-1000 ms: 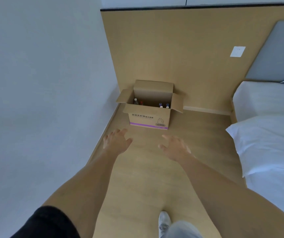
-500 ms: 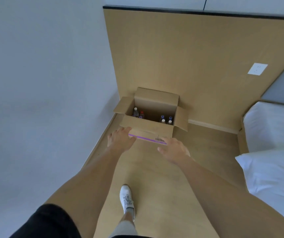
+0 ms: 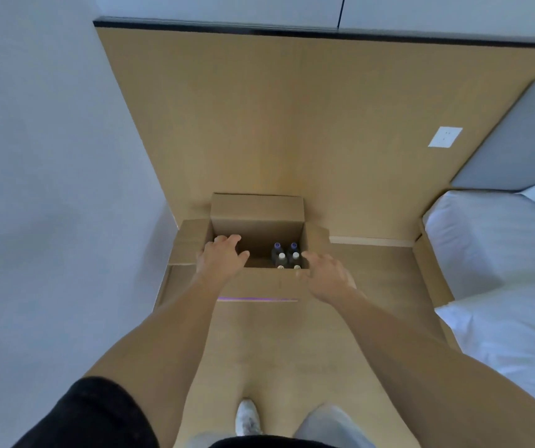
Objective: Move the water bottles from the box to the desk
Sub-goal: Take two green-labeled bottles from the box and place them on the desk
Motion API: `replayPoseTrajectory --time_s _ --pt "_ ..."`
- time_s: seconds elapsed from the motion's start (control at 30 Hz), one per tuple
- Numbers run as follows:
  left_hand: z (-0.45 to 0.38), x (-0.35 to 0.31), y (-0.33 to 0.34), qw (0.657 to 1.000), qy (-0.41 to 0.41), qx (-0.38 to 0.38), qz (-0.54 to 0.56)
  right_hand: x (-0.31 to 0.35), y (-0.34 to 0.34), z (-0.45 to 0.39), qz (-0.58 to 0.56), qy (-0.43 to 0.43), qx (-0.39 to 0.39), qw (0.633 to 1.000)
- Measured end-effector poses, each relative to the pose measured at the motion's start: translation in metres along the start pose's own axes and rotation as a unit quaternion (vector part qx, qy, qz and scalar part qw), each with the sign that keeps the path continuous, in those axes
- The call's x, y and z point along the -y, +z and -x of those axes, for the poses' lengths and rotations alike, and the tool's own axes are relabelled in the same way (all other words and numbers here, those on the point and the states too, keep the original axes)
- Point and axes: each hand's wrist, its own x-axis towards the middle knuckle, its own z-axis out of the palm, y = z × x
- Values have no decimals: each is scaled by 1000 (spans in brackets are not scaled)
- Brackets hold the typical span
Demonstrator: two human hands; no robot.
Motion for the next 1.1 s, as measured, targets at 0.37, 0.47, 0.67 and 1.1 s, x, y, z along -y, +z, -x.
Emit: replayPoseTrajectory --time_s 0.37,0.47,0.67,1.1 --pt "-102 21 -4 999 5 32 17 -3 -2 -99 -7 46 21 999" --pt "-132 31 -4 999 -9 40 21 2 1 -137 -16 51 38 998" --pt "-208 38 -16 999 -30 39 12 25 -6 -238 -47 17 51 997" --pt "-339 35 42 996 -37 83 5 23 14 -378 -49 23 133 990"
